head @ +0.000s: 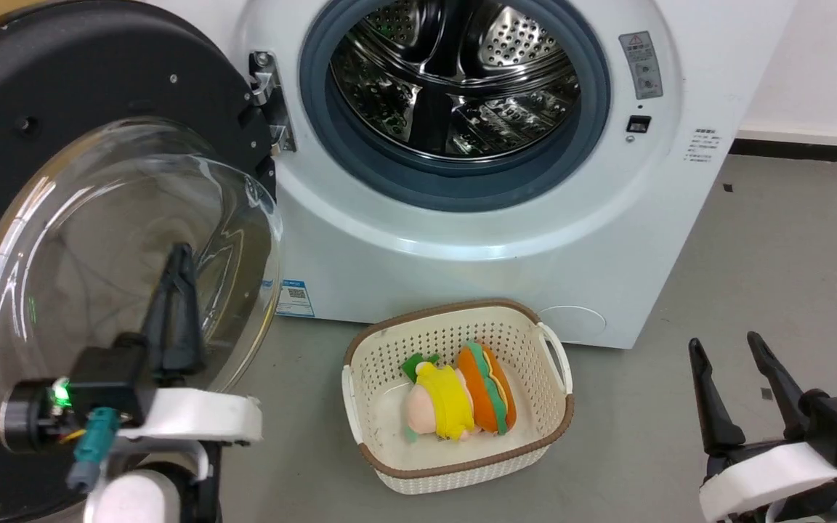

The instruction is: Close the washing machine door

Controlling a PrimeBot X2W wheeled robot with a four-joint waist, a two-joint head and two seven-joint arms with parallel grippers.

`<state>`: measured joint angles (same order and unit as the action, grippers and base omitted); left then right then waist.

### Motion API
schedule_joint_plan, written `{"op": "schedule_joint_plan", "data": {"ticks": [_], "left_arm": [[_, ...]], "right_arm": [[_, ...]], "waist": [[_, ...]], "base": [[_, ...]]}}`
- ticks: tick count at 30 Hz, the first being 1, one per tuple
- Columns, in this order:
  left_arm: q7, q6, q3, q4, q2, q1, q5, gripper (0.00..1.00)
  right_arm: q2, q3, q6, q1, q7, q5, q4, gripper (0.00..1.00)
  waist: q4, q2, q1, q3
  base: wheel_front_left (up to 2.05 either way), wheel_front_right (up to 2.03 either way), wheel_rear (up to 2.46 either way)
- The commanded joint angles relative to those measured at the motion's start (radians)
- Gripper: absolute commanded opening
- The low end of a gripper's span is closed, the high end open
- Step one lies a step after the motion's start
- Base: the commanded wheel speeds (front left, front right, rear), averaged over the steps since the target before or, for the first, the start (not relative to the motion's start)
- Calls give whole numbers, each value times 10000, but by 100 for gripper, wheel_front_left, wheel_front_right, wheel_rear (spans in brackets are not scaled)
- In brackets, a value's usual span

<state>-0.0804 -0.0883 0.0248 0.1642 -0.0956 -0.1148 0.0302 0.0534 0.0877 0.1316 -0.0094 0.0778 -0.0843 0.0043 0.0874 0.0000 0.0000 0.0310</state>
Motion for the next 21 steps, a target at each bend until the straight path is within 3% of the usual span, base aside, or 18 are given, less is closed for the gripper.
{"op": "schedule_joint_plan", "data": {"ticks": [1, 12, 21], "left_arm": [[-94, 6, -152, 238, -87, -257, 162, 0], [-303, 529, -1588, 808, -187, -1036, 1002, 0], [-491, 1200, -2874, 731, -314, -1822, 1814, 0]], "right_arm": [[-11, 90, -3, -36, 123, -117, 7, 100], [-13, 347, -4, -20, 332, -323, 153, 100], [-16, 573, -5, -37, 520, -473, 305, 100]], "waist": [[77, 0, 0, 23], [553, 0, 0, 135], [1115, 0, 0, 267]], "base": [[0, 0, 0], [0, 0, 0], [0, 0, 0]]}}
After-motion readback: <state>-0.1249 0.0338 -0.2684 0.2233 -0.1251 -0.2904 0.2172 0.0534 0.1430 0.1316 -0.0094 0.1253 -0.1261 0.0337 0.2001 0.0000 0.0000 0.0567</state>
